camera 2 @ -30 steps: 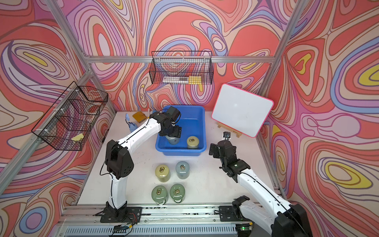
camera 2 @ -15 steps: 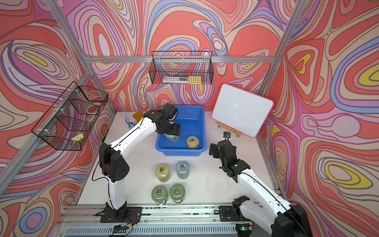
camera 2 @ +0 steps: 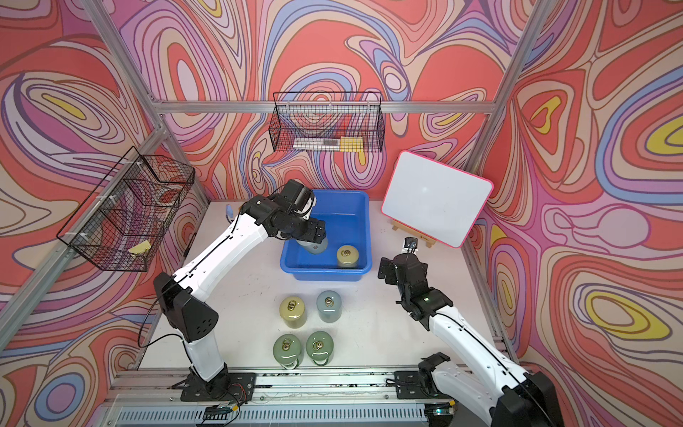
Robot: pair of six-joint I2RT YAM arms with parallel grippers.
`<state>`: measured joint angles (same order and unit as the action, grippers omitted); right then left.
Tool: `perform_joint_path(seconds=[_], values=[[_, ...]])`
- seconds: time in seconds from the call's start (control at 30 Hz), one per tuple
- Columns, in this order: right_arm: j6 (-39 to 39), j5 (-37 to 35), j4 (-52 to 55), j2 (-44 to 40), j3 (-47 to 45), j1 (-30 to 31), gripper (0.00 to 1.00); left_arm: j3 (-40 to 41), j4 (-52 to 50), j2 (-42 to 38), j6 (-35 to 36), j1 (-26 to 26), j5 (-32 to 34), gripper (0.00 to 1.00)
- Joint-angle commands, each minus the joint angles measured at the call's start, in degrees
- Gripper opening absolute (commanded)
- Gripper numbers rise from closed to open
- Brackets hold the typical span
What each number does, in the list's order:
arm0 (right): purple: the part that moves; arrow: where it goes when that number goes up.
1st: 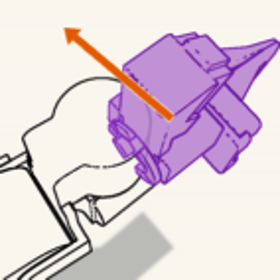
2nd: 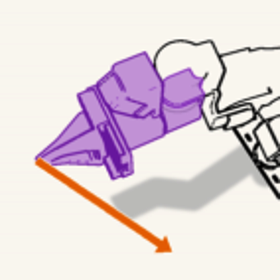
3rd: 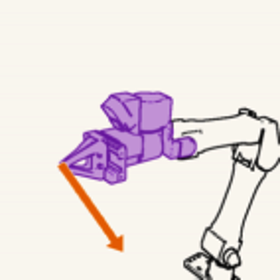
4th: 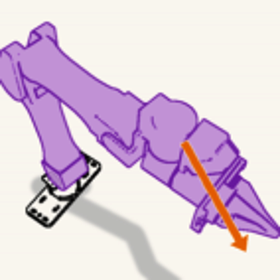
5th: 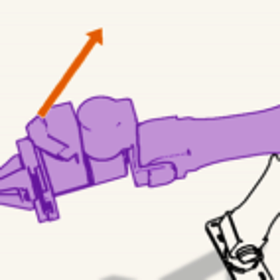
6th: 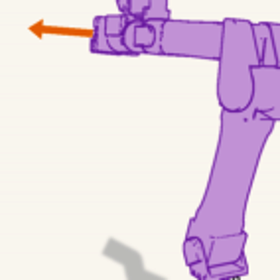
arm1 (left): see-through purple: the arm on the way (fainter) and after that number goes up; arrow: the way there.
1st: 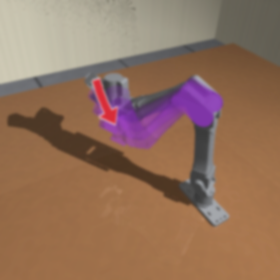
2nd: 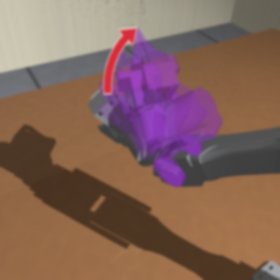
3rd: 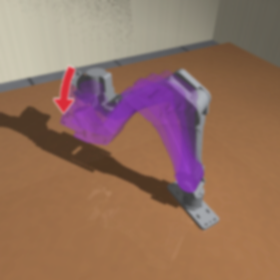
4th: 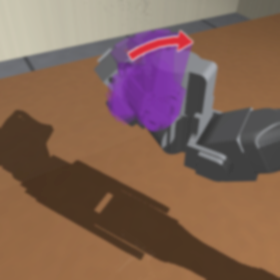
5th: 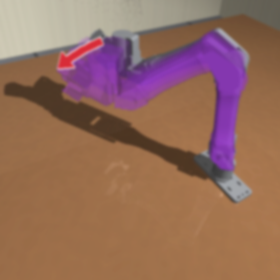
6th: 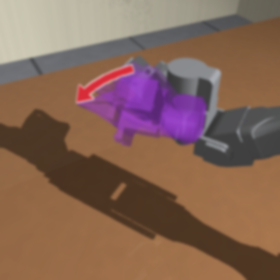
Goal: Take the tea canister out of the basket
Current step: Place the tea canister at the center of the board.
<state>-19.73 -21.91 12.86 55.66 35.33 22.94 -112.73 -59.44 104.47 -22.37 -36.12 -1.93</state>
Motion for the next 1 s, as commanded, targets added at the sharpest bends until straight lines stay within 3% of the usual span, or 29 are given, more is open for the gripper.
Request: perform_joint_path(seconds=[0.0, 0.7, 0.97], values=[[-0.92, -2.83, 0.41, -1.81, -1.14, -0.23, 0.98, -2.19, 1.34, -3.54, 2.22, -2.53, -2.44, 0.12], [-2.69, -11.57, 2.6, -4.61, -1.24, -0.34, 0.98, 2.64, 3.81, -5.77, 4.77, -20.54, 0.04, 0.1], [-2.66, -6.17, 1.93, -2.1, 0.23, -4.1, 0.98, 7.73, 4.28, -5.59, 5.1, -26.96, 1.25, 0.1]])
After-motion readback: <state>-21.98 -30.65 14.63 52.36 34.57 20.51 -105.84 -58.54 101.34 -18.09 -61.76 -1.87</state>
